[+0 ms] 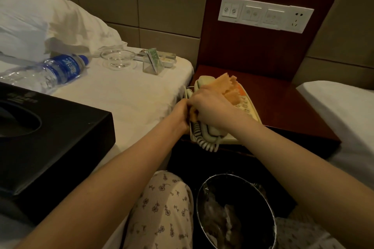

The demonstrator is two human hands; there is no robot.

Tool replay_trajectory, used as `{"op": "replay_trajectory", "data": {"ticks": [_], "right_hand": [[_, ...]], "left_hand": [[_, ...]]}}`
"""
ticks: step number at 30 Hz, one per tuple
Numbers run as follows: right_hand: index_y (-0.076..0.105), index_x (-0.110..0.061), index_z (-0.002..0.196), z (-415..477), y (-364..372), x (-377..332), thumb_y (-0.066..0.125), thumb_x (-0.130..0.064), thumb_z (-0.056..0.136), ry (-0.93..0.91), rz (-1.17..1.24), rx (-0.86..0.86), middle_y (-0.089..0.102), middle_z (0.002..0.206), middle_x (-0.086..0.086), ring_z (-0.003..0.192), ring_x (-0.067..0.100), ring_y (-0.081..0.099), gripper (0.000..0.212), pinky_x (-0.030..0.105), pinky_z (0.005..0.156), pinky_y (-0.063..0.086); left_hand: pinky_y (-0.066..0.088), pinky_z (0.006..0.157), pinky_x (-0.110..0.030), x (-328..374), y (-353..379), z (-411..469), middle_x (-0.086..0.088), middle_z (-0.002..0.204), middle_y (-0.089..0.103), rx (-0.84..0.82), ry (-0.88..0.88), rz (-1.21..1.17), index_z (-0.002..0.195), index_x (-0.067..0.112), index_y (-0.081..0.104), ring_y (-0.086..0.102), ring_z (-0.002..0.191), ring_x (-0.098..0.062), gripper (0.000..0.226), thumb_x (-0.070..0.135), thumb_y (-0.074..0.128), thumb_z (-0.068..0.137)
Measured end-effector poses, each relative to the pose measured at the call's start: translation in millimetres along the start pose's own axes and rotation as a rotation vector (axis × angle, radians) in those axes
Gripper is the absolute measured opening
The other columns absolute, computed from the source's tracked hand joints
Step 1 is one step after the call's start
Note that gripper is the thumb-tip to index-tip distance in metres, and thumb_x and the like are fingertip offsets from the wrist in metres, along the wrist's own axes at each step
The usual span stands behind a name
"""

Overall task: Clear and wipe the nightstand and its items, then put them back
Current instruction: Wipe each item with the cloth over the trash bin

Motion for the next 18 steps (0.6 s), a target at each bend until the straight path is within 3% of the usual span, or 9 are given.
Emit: {"op": "replay_trajectory", "data": {"ticks": [3, 7, 11, 15, 18], "right_hand": [[0.064, -0.010, 0.095, 25, 0, 14, 0.048, -0.005, 0.085, 0.048, 0.015, 0.015, 0.061, 0.085, 0.005, 0.087, 0.026, 0.056, 0.020, 0.031, 0.077, 0.036], [0.061, -0.009, 0.093, 57, 8, 35, 0.047, -0.004, 0.088, 0.141, 0.051, -0.012, 0.062, 0.098, 0.012, 0.089, 0.026, 0.056, 0.016, 0.030, 0.069, 0.034], [0.056, -0.011, 0.086, 84, 17, 51, 0.045, -0.001, 0.088, 0.209, 0.101, -0.027, 0.059, 0.095, 0.016, 0.092, 0.031, 0.058, 0.015, 0.032, 0.067, 0.035], [0.060, -0.004, 0.102, 105, 27, 70, 0.044, 0.003, 0.087, 0.324, 0.145, -0.043, 0.058, 0.110, 0.018, 0.102, 0.035, 0.057, 0.023, 0.034, 0.070, 0.037], [0.063, -0.016, 0.106, 113, 30, 73, 0.047, -0.001, 0.085, 0.337, 0.254, -0.051, 0.060, 0.110, 0.010, 0.099, 0.029, 0.057, 0.030, 0.034, 0.072, 0.042]], "left_hand": [[0.047, 0.066, -0.035, -2, 7, -9, -0.013, 0.067, 0.061, -0.050, -0.077, -0.133, 0.075, 0.006, 0.056, 0.055, 0.070, -0.027, 0.043, 0.033, 0.034, 0.099], [0.046, 0.058, -0.034, 1, 11, -13, -0.011, 0.046, 0.061, -0.059, -0.068, -0.054, 0.069, 0.006, 0.055, 0.058, 0.053, -0.026, 0.047, 0.028, 0.029, 0.102], [0.044, 0.058, -0.034, 0, 10, -12, -0.009, 0.038, 0.057, -0.049, -0.098, -0.045, 0.066, 0.006, 0.052, 0.050, 0.058, -0.025, 0.049, 0.021, 0.023, 0.103], [0.043, 0.054, -0.029, -1, 7, -12, -0.007, 0.032, 0.053, -0.036, -0.122, -0.083, 0.064, 0.007, 0.050, 0.048, 0.056, -0.023, 0.048, 0.020, 0.024, 0.102], [0.044, 0.052, -0.029, -3, 4, -9, -0.006, 0.031, 0.052, -0.030, -0.140, -0.118, 0.066, 0.008, 0.049, 0.048, 0.057, -0.022, 0.045, 0.021, 0.024, 0.101]]}}
Point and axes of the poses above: each hand's wrist, its own z-axis towards the middle knuckle, its own y-axis out of the palm, x = y × z, the point moved 8 cm from there along z, towards the middle knuckle
